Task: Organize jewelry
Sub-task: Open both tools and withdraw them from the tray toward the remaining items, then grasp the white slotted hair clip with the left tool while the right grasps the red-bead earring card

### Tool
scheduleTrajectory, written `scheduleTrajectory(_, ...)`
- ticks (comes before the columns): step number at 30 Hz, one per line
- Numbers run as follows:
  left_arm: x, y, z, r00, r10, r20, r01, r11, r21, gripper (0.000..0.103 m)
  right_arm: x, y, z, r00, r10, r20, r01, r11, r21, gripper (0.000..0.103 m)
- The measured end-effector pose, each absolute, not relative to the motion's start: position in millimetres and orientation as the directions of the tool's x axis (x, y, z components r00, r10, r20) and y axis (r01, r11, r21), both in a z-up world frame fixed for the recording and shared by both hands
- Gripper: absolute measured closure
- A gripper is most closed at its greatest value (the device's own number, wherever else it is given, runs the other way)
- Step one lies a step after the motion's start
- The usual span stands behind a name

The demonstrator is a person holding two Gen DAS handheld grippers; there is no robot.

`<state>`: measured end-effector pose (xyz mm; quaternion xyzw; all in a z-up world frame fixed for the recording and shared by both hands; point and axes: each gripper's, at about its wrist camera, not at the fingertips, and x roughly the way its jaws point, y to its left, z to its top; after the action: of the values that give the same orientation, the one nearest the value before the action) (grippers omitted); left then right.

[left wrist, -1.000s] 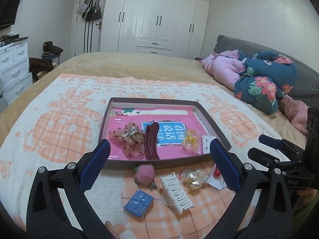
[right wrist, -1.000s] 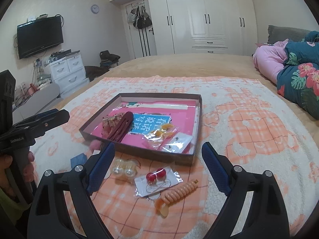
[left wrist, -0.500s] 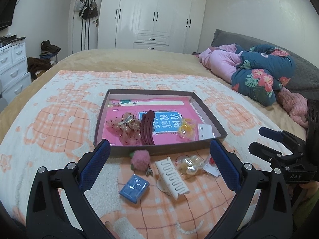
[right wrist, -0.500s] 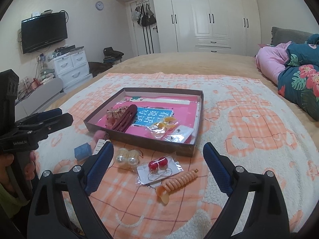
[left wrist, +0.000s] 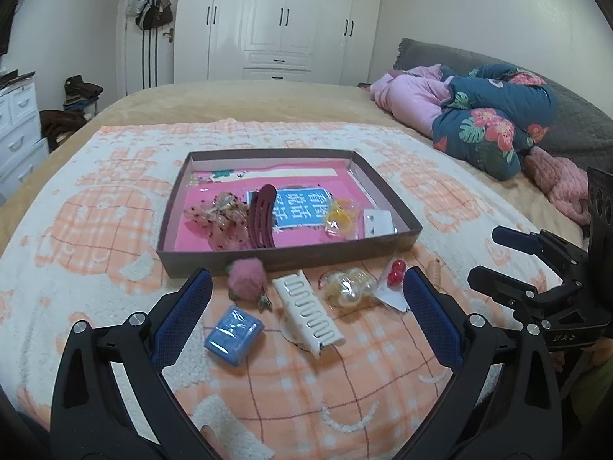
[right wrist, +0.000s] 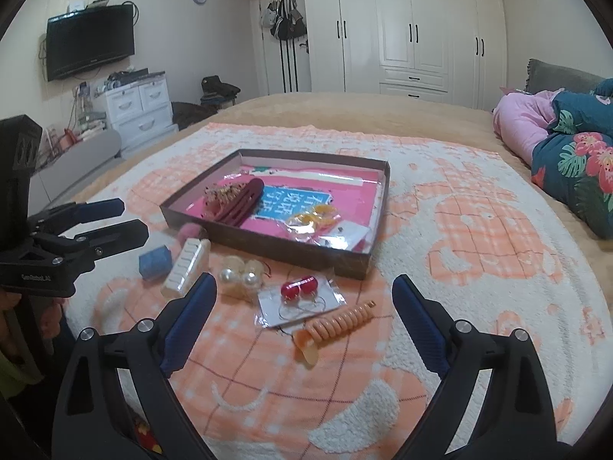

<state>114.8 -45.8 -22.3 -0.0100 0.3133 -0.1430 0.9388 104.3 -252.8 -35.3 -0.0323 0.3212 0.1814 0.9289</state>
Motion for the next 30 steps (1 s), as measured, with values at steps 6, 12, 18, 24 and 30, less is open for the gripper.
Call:
scheduleTrajectory(6, 117, -54, -33, 0.732, -0.29, -0.617, 0.284, 0.952, -0.111, 0.012, 111, -258, -42, 0.72, 0.291, -0.629, -0.336, 0.94, 0.05, 0.011)
scheduleTrajectory(12, 124, -57, -48, 0.692, -0.299, -0.657, 0.291, 0.949, -0.125, 0.027, 119, -261, -50, 0.705, 0.284, -0.65, -0.344, 0.938, 0.036, 0.011)
scheduleTrajectory(18, 131, -59, -60, 0.664, -0.295, -0.687, 0.288, 0.949, -0.13, 0.033, 130, -256, -58, 0.671, 0.284, -0.685, -0.382, 0.924, 0.01, 0.011)
scheduleTrajectory(24, 140, -62, -71, 0.643, -0.283, -0.711, 0.282, 0.951, -0.124, 0.037, 144, -252, -65, 0.645, 0.266, -0.717, -0.415, 0.909, -0.035, 0.011)
scheduleTrajectory(30, 148, -63, -80, 0.623, -0.272, -0.734, 0.272, 0.954, -0.123, 0.053, 154, -253, -71, 0.597, 0.307, -0.741, -0.434, 0.901, 0.023, 0.011)
